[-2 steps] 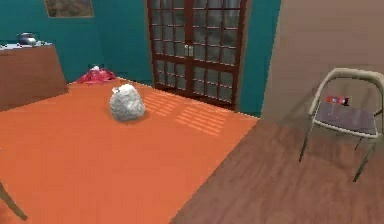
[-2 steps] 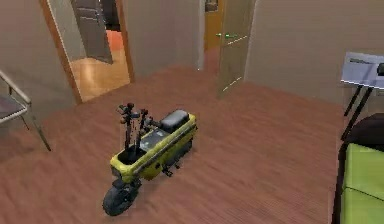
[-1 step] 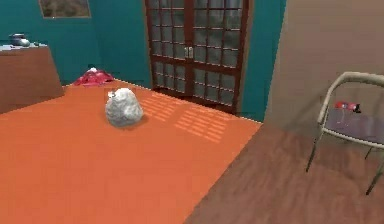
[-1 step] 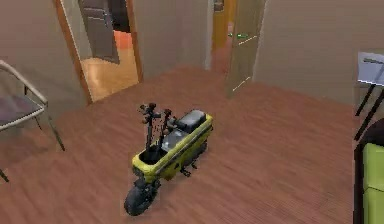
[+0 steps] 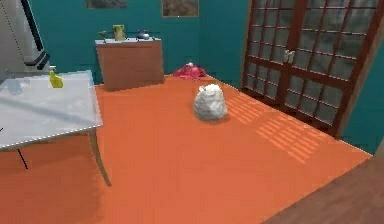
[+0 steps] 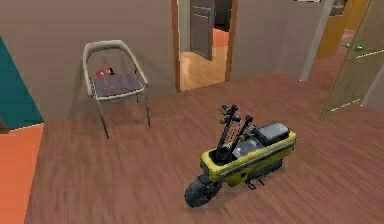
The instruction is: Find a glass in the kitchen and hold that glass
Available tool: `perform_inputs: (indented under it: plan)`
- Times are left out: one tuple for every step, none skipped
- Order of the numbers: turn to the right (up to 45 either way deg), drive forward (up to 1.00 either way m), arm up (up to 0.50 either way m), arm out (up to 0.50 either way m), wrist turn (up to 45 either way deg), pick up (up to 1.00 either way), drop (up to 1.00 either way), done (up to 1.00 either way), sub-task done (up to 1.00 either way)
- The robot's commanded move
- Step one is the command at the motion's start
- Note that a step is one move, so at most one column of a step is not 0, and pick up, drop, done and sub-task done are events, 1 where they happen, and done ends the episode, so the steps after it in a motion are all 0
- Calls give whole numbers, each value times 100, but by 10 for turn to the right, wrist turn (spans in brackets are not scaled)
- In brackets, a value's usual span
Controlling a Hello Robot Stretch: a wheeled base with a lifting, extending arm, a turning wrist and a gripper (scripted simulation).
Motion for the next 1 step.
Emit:
perform_inputs:
  plan:
    - [0, 5, 0, 0, 0, 0, 0, 0, 0]
